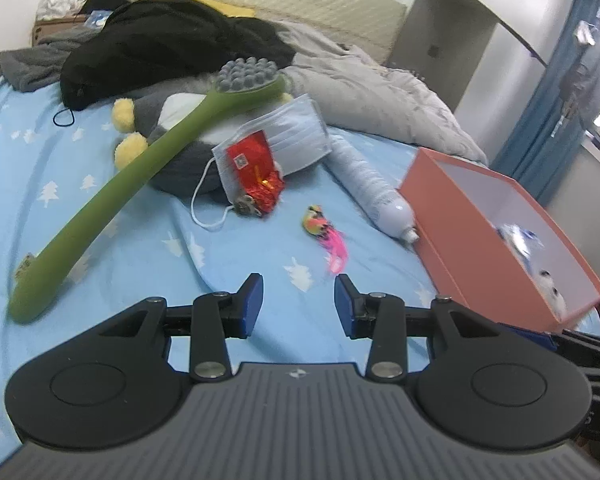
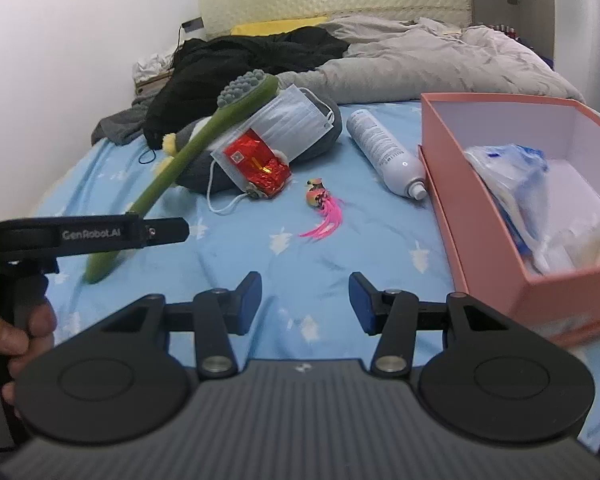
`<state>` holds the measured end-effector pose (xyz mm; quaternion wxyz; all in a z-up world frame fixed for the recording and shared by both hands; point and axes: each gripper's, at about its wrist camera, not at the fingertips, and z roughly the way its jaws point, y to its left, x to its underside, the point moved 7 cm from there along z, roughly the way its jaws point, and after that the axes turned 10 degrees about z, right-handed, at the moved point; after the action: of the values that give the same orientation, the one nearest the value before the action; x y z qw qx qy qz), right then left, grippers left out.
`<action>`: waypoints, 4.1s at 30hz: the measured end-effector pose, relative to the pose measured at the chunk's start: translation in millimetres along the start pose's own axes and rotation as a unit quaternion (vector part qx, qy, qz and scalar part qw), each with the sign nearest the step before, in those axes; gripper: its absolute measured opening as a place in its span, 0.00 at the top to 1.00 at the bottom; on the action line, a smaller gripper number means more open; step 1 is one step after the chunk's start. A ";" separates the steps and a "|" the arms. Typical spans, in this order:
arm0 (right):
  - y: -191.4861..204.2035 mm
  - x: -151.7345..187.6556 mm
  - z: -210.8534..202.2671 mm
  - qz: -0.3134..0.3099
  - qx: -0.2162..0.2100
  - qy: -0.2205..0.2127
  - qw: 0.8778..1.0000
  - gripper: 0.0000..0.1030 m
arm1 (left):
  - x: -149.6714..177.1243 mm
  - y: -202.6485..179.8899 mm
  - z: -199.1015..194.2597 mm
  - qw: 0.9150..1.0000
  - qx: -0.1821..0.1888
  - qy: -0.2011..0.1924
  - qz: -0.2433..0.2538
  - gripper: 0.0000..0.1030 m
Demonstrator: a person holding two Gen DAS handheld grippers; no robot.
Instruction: Organize soft objects
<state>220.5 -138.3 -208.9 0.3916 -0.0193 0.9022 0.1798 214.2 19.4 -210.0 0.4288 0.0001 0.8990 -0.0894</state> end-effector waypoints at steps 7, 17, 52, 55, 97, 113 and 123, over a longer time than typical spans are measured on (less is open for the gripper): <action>-2.5 -17.6 54.7 -0.020 0.003 0.013 1.000 0.51 | -17.4 22.0 57.7 1.000 -0.006 0.005 -0.023 0.56; -10.6 -39.1 130.4 -0.038 0.008 0.020 0.999 0.51 | -43.6 45.3 131.9 1.000 0.001 0.005 -0.019 0.56; 2.3 -64.2 199.3 -0.077 0.000 0.012 0.997 0.69 | -66.5 54.3 171.9 1.000 0.007 -0.017 0.000 0.91; 4.0 -64.2 183.8 -0.075 0.000 0.006 0.997 0.69 | -65.2 48.7 155.2 1.000 0.011 -0.022 -0.005 0.92; -21.2 45.1 77.2 -0.006 0.021 0.066 0.998 0.63 | 63.0 6.2 24.6 0.995 0.002 0.082 -0.053 0.68; -26.1 52.9 74.0 0.003 -0.018 0.046 0.999 0.63 | 78.7 -12.1 13.1 0.991 -0.047 0.117 0.043 0.52; -22.9 49.1 66.4 -0.011 -0.015 0.041 0.999 0.69 | 71.3 -32.2 42.2 0.984 -0.050 0.120 0.120 0.51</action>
<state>236.9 -131.9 -292.8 0.3561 -0.0426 0.9144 0.1875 199.2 -24.5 -285.9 0.3249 0.0970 0.9407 0.0086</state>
